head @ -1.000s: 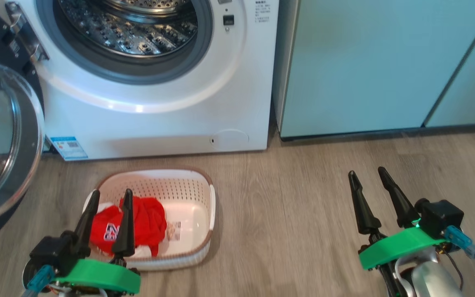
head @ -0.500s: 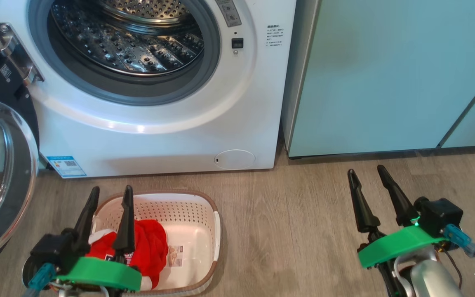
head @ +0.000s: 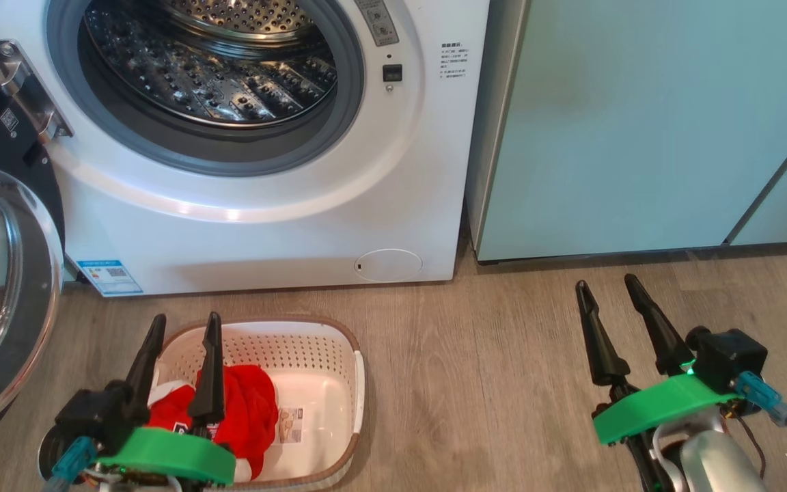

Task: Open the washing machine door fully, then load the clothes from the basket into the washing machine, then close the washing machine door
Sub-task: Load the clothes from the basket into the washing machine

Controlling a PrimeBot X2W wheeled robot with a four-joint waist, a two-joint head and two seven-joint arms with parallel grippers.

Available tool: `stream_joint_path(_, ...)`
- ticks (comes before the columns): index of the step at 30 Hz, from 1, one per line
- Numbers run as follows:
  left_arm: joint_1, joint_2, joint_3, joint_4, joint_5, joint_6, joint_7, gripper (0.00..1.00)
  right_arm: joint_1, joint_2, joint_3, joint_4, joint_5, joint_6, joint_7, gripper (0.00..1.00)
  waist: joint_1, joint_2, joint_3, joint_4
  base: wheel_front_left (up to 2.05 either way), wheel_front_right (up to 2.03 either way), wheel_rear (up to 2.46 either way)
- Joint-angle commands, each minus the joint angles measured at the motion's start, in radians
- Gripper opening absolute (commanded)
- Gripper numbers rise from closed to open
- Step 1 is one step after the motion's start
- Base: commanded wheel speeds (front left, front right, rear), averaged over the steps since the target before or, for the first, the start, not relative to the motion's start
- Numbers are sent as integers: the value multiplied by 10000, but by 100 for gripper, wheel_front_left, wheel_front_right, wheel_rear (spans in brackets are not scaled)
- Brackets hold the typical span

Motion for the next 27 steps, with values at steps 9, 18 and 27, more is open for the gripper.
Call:
stream_joint_path(9, -370, 87, 239, -251, 47, 100, -49, 100, -390, 37, 270, -290, -2, 0, -94, 100, 0, 0, -40, 28, 0, 0, 0)
stream_joint_path(18, -391, 87, 240, -191, 1, 136, -49, 100, -430, 37, 346, -264, -26, 0, -94, 100, 0, 0, 21, 6, 0, 0, 0)
stream_joint_path(27, -404, 87, 164, 585, 250, 419, -49, 100, -518, 37, 382, -312, -75, 0, -94, 100, 0, 0, 475, -218, 0, 0, 0)
